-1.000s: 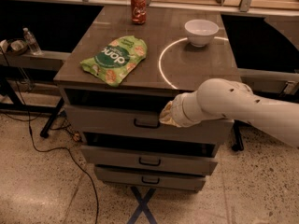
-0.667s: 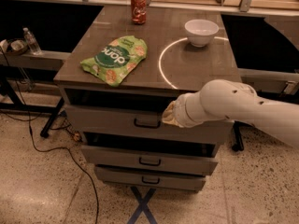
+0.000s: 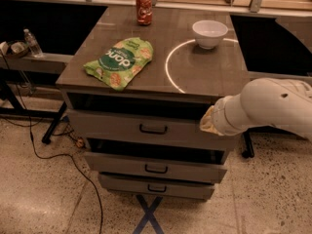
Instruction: Close top drawer
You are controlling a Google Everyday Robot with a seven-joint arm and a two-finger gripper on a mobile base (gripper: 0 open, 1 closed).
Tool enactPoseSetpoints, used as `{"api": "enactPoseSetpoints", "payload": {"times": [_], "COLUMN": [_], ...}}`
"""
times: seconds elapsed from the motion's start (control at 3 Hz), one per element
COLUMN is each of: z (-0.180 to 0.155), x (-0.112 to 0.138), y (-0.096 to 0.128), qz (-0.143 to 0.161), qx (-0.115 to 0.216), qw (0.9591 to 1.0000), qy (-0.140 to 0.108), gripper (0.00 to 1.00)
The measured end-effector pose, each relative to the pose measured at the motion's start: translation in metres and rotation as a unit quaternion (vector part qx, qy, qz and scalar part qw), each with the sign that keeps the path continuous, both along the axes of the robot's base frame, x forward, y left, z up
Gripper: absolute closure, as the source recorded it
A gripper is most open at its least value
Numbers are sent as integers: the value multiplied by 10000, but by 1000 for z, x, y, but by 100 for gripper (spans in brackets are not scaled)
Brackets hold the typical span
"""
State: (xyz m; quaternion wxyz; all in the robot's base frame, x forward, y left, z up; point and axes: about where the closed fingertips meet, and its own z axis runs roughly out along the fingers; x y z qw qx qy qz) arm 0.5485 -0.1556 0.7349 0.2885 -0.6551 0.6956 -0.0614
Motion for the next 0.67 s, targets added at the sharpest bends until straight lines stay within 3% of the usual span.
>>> {"api": "enactPoseSetpoints", "payload": {"times": [0.33, 0.67], "z": [52, 121], "x": [-7, -4], "y": [-37, -55], "qz": [-261, -411], "qx": [-203, -346], "qw": [9989, 9948], "qy": [-333, -868], "gripper": [100, 100]}}
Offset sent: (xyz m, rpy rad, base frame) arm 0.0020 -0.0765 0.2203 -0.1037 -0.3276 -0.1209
